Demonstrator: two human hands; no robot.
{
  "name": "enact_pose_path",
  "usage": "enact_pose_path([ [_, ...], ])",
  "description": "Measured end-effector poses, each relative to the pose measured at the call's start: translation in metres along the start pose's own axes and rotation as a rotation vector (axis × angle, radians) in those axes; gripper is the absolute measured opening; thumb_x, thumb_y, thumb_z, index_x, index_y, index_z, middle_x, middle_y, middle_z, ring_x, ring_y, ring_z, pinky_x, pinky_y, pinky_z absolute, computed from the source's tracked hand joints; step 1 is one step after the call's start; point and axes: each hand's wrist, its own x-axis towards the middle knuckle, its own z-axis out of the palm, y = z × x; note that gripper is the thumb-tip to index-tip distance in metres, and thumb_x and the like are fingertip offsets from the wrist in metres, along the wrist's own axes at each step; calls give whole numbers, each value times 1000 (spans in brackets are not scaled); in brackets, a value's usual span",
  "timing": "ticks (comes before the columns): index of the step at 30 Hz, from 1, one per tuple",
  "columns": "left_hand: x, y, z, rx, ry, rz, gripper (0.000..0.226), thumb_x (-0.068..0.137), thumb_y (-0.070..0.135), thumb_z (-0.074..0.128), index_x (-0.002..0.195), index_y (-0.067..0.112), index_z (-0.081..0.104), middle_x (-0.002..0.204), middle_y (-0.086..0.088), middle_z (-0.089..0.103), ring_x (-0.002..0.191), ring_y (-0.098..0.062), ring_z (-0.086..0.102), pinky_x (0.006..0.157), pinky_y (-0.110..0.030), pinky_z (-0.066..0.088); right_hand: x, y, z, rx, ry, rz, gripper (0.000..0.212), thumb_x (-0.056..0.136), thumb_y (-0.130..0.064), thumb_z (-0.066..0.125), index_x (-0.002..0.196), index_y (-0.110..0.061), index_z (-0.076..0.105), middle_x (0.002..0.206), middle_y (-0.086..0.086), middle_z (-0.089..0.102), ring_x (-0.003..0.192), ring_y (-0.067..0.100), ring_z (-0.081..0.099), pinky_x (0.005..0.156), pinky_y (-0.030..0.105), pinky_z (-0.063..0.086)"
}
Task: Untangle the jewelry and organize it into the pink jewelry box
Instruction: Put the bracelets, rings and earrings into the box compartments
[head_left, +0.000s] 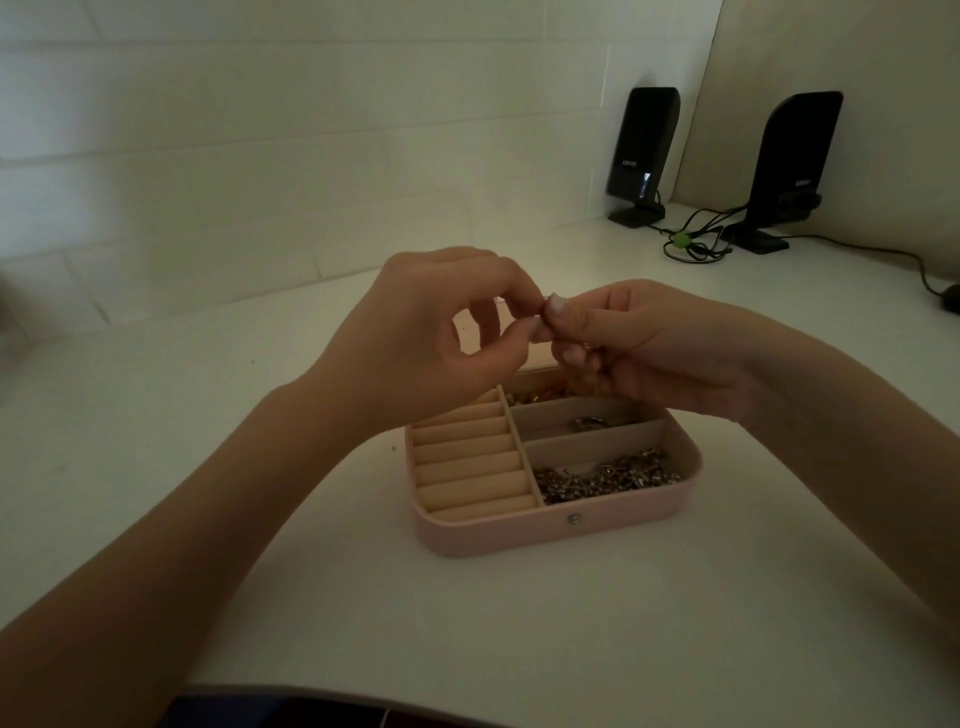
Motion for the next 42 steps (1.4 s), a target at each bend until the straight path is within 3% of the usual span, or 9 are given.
enact_pose_path([
  [8,0,-2,3,46,7,29,7,83,15,68,85,9,70,76,0,68,65,-10,58,58,-4,40,-1,-1,-2,49,16,20,15,70,-25,61,68,-13,70,54,-1,59,47,4,45,49,10,43],
  [13,-1,-5,3,123,18,64,7,85,14,65,84,9,70,74,1,66,63,-7,55,56,-6,39,-2,-2,0,12,17,18,28,69,-33,60,86,-11,63,58,-2,60,49,3,45,51,10,42],
  [16,1,-7,0,84,29,0,6,85,13,65,82,9,68,72,5,63,64,-8,58,54,-6,40,-3,-4,1,-101,72,-21,37,66,-33,65,95,-10,61,65,-1,65,54,5,49,57,15,44],
  [19,1,-10,-9,-77,35,-155,4,86,14,65,81,13,64,75,13,59,63,-9,61,50,-7,43,-5,-7,4,-241,157,-114,30,65,-27,69,90,-10,66,72,2,71,58,5,57,63,18,49],
  [22,-6,-17,-17,-145,-15,-249,6,88,13,60,82,15,62,76,15,57,63,-7,60,46,-13,45,-5,-5,13,-386,213,-238,18,77,-17,69,93,-9,69,74,4,74,59,5,63,61,16,52],
  [25,-19,-26,-21,-69,-110,-252,9,90,13,56,85,11,63,77,11,57,70,-5,57,49,-14,47,-1,5,25,-537,270,-334,12,82,-16,68,94,-14,68,72,1,74,64,8,69,64,18,56],
  [30,-34,-41,-20,5,-200,-238,11,89,20,55,86,13,63,76,14,55,73,-5,54,61,-9,42,12,24,40,-907,363,-504,7,84,-27,65,91,-29,64,64,-7,66,61,4,60,63,17,48],
  [35,-36,-48,-17,30,-241,-248,12,82,28,55,80,19,62,74,11,53,72,-1,51,61,-11,38,18,28,47,-975,356,-535,9,82,-15,66,85,-23,67,64,-11,55,67,-1,51,62,10,40],
  [42,-37,-46,-18,-22,-241,-260,7,80,11,70,80,16,65,75,10,54,71,-4,51,58,-13,40,15,26,49,-1037,326,-450,9,83,-20,66,88,-25,71,66,-21,51,71,-13,49,64,2,36],
])
